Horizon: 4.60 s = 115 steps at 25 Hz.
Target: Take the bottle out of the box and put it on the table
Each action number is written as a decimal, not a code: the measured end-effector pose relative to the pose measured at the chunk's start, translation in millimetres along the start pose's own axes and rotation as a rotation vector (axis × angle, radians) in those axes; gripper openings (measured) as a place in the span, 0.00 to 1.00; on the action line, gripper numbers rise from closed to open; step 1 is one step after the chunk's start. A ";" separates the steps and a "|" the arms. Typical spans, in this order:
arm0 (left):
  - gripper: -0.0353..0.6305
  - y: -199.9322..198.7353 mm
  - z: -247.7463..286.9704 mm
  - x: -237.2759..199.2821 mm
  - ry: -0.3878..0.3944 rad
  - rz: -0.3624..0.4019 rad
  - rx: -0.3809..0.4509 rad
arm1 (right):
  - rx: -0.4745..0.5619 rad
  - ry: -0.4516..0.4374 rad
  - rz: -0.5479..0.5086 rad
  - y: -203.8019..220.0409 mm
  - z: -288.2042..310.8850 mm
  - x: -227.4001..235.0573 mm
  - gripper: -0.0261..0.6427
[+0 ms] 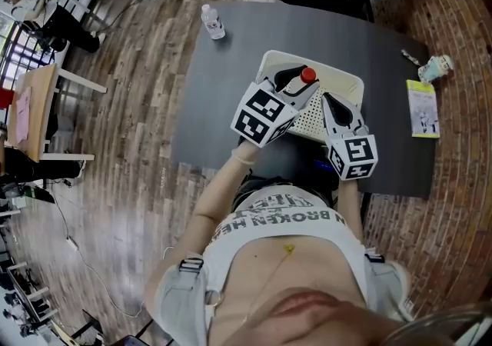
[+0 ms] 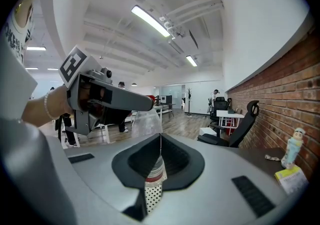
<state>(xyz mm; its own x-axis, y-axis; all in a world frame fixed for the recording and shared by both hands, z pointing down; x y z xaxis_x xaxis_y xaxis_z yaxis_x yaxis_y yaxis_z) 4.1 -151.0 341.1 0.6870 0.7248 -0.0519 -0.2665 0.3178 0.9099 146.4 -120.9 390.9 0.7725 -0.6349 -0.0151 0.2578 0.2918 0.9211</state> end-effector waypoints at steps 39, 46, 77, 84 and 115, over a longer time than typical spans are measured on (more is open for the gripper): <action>0.28 9.2 -42.9 -42.3 -0.091 -0.088 0.052 | -0.033 -0.020 -0.004 3.1 21.8 -7.3 0.05; 0.28 24.4 -82.0 -77.8 -0.205 -0.126 0.056 | -0.045 -0.043 -0.012 0.0 37.6 -18.5 0.05; 0.28 69.5 -172.2 -150.1 -0.273 -0.163 0.038 | -0.062 -0.122 -0.032 -27.0 114.7 -109.8 0.05; 0.28 75.7 -172.9 -150.1 -0.254 -0.156 0.033 | -0.063 -0.101 -0.021 -25.9 114.9 -117.0 0.05; 0.28 157.7 -135.5 -152.2 -0.095 -0.086 -0.059 | -0.063 0.085 0.050 -11.7 98.8 -142.1 0.05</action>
<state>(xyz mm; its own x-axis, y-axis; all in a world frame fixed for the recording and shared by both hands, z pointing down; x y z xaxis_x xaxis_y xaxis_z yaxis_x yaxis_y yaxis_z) -234.0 -128.4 436.8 0.7689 0.6335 -0.0869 -0.2414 0.4135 0.8779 -23.7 -104.8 420.6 0.8310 -0.5563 -0.0055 0.2517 0.3672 0.8954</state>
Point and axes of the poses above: the fingertips, and each gripper's own axes: z forward along the fingers, x to its right, y out of its underside, the point moved 8 cm from there along -z, backward along the fingers, and after that the axes turned 8 degrees about -x, right-handed, at the moved point
